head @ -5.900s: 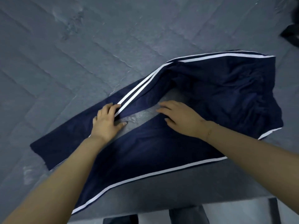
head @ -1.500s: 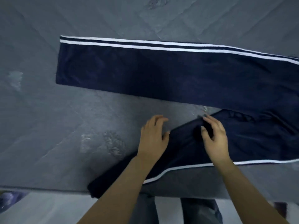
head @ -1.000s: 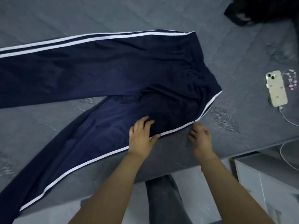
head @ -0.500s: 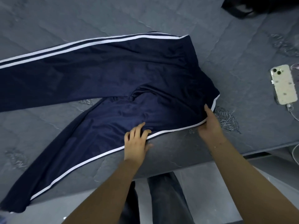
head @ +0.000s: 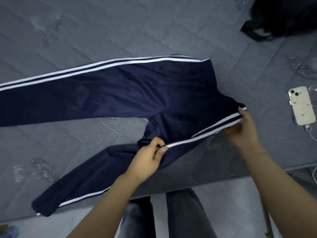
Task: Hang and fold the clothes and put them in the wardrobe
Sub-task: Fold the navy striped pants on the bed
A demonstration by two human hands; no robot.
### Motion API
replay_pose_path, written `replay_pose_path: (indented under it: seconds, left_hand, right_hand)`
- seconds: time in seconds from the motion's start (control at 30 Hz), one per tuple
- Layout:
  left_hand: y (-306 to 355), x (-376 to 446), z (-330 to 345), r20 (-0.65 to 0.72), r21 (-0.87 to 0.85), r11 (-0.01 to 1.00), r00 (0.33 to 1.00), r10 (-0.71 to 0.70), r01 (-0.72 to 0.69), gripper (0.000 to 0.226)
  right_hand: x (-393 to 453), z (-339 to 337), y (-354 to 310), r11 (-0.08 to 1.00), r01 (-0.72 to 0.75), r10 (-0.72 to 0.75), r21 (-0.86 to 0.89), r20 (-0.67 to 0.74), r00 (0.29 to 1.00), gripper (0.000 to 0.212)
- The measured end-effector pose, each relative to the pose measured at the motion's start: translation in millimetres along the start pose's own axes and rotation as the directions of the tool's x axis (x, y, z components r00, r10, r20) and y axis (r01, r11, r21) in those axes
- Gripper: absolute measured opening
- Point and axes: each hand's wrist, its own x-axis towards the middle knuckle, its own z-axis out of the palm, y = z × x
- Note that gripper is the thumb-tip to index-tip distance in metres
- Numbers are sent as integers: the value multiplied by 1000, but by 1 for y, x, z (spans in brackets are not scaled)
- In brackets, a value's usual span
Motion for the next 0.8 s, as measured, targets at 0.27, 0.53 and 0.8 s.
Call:
replay_pose_path:
  seconds: [0.27,0.53,0.8]
  left_hand:
    - [12,98,-132,-394,77,997,919,22,9,12]
    - [-27,212,-198,-473,252,938,876,-95,238,25]
    - [-56,272,-195,-488,188,930,852,-189,314,25]
  right_hand:
    - [51,114,-26,991,-39,51,-126,97,994,22]
    - [135,185,-7,939,-166,179,-302,16,984,33]
    - [154,169,4,579,243,-160,-778,183,970,27]
